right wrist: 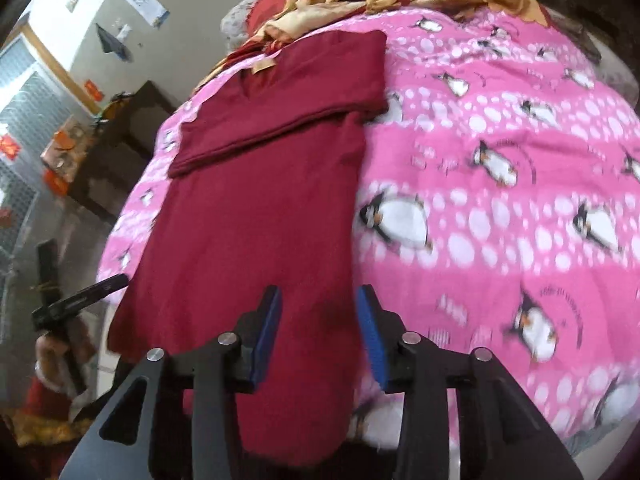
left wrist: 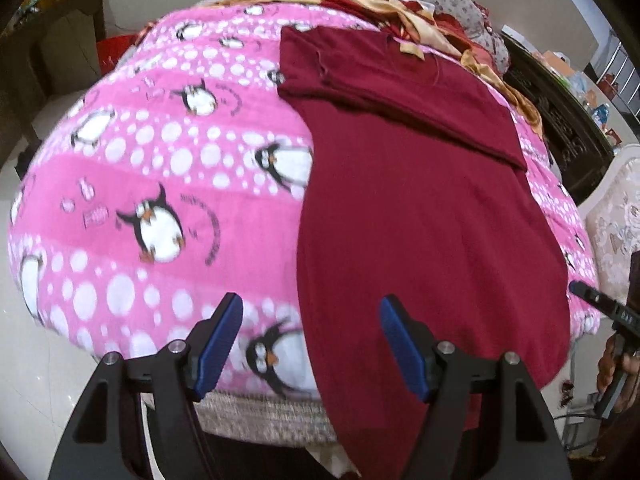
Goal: Fold small clothes
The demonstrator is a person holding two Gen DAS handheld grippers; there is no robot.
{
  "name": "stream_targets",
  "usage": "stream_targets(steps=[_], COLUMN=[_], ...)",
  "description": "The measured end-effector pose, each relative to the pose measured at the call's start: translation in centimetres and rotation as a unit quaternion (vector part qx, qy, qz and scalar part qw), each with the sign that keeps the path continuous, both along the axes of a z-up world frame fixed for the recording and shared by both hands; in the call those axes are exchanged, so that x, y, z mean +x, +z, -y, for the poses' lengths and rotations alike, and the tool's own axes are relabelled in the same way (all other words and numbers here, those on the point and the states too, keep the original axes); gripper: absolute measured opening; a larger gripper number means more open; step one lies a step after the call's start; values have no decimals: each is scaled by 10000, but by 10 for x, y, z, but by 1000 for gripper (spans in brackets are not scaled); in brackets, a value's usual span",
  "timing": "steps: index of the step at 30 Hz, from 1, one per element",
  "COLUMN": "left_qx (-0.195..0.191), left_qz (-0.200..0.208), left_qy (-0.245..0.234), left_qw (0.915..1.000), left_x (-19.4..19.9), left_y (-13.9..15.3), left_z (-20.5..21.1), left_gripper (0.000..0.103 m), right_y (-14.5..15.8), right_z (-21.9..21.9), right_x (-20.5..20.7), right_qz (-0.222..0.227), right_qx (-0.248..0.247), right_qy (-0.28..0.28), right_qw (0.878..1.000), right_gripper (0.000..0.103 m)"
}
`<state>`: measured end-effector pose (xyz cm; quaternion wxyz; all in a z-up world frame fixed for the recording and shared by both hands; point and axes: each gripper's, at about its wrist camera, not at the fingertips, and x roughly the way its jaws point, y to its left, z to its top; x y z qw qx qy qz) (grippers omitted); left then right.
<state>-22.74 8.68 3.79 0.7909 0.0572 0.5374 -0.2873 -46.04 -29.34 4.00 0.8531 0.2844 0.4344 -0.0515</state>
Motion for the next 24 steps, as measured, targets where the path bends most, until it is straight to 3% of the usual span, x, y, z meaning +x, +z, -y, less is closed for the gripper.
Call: stream_targets(steps=[9,24], left_qx=[-193,81], left_qz=[-568,-477], left_qy=[-278,-553], left_qw=[9978,9973], left_x=[-31,-43], left_y=[-8,-20], left_z=[-5,10], left_gripper=[75,75], right_y=[-29,-54], right_z=[-16,-20], right_x=[-39,-38], right_qz=[-175,-106], right_qx=[598,1236], right_qy=[171,109], right_qw=[9979,9922], right_gripper=[46,49])
